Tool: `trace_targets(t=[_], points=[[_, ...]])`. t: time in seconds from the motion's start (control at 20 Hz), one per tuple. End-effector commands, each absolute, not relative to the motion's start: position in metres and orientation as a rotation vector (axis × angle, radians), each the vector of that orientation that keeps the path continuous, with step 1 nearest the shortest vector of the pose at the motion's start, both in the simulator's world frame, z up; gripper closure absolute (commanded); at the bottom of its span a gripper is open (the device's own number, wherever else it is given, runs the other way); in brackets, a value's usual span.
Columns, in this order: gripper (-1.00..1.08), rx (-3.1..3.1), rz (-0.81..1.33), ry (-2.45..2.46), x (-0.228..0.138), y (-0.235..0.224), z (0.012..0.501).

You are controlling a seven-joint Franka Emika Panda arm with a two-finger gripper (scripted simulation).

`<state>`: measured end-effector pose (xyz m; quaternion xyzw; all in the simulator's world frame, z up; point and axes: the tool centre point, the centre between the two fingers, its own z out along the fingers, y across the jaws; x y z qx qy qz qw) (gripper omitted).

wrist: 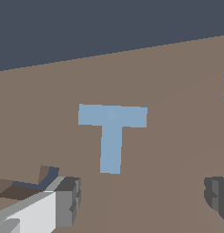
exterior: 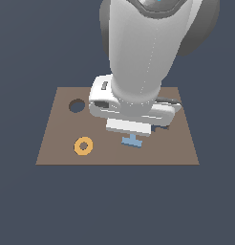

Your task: Insert a designated object into the corresponding slot on a board.

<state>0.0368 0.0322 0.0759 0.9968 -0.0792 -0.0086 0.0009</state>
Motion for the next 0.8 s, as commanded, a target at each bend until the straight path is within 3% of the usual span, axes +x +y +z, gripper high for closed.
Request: trace_targets(t=[0.0,0.75], points=[[-0.92,3.128,-0.016,-0.277,0.047,0.038,0.066],[-0.92,3.125,0.0,-0.323,0.065,0.048,0.05]])
